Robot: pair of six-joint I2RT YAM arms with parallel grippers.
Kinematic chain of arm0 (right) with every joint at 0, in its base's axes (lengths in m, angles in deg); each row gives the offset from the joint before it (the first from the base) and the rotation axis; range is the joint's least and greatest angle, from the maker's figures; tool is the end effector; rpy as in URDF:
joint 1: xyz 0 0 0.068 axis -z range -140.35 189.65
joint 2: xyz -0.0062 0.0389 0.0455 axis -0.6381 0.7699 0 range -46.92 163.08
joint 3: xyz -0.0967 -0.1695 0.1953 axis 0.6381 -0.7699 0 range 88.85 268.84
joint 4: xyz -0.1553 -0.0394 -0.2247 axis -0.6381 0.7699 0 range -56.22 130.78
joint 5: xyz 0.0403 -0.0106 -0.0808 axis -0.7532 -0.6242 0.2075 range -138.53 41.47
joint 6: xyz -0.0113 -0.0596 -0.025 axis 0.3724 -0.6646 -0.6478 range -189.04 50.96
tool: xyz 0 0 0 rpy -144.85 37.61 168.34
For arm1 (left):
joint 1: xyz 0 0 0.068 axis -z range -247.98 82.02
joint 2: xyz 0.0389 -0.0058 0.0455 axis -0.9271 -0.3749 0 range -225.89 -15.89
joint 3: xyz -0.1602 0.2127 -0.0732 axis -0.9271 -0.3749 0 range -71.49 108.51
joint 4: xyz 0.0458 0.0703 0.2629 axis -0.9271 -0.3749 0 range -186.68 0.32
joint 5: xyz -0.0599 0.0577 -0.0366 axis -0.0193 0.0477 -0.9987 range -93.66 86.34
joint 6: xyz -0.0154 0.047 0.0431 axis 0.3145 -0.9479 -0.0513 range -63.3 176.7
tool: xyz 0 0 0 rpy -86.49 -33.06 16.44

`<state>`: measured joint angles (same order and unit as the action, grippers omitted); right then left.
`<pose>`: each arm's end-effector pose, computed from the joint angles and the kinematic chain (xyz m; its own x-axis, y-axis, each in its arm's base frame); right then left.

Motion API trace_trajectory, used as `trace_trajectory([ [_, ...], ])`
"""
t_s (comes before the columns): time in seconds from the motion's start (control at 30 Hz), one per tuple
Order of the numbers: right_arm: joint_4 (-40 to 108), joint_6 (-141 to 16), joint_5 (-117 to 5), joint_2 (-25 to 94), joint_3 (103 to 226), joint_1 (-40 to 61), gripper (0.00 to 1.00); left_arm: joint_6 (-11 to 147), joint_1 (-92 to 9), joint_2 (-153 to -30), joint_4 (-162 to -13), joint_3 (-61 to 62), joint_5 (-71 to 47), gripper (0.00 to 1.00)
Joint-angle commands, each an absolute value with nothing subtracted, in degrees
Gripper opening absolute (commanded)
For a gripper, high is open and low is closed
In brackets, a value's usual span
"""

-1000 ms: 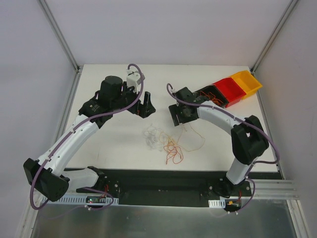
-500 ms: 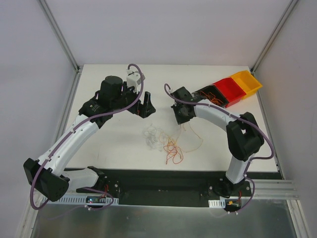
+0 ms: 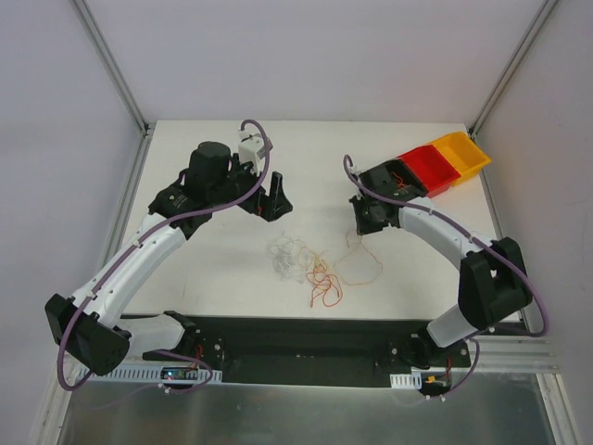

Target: Untangle the cables

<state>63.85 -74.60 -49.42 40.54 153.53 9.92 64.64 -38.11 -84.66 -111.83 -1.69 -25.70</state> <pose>0.3013 0.1730 0.2351 -0.6398 -0.4770 -0.6025 -0.5686 0.8213 -0.0464 0.2471 -0.1642 0.3835 -0.4152 0.0909 -0.9052 0.7147 0.6481 -0.2628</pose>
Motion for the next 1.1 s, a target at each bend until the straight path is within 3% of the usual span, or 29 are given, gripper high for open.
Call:
trace_trajectory([
  [0.0, 60.94, -75.72, -51.53, 43.60, 151.07, 12.58, 0.07, 64.70, -38.63, -84.88, -110.33, -1.61, -26.78, 0.99],
  [0.07, 60.77, -75.45, -49.86, 44.84, 151.07, 13.02, 0.12, 64.70, -38.63, -85.15, -110.24, -1.61, -26.69, 0.99],
  [0.13, 59.10, -75.45, -50.03, 45.19, 150.37, 13.11, 0.30, 64.61, -38.63, -85.32, -110.24, -1.62, -26.51, 0.99],
  [0.27, 60.15, -75.89, -50.03, 46.16, 150.98, 13.20, 0.47, 64.70, -38.63, -85.32, -110.33, -1.70, -26.51, 0.99],
  [0.4, 61.82, -75.80, -48.89, 45.98, 150.55, 13.37, 0.62, 64.52, -38.63, -85.32, -110.33, -1.70, -26.51, 0.99],
  [0.5, 61.73, -76.16, -49.58, 47.12, 150.19, 13.90, 0.66, 64.70, -38.63, -85.15, -110.24, -1.61, -27.04, 0.99],
  [0.67, 60.68, -75.54, -51.79, 48.88, 150.10, 14.52, 0.63, 64.61, -38.63, -85.15, -110.33, -1.53, -27.13, 0.99],
  [0.8, 60.24, -75.28, -51.87, 50.20, 149.84, 14.52, 0.39, 64.61, -38.63, -84.88, -110.24, -1.61, -27.21, 0.99],
  [0.97, 60.06, -75.36, -50.65, 50.90, 149.58, 14.43, 0.34, 64.70, -38.63, -84.71, -110.24, -1.53, -27.48, 0.99],
  [1.07, 60.24, -75.45, -50.91, 51.00, 149.84, 14.43, 0.26, 64.78, -38.63, -84.44, -110.24, -1.53, -27.48, 0.99],
])
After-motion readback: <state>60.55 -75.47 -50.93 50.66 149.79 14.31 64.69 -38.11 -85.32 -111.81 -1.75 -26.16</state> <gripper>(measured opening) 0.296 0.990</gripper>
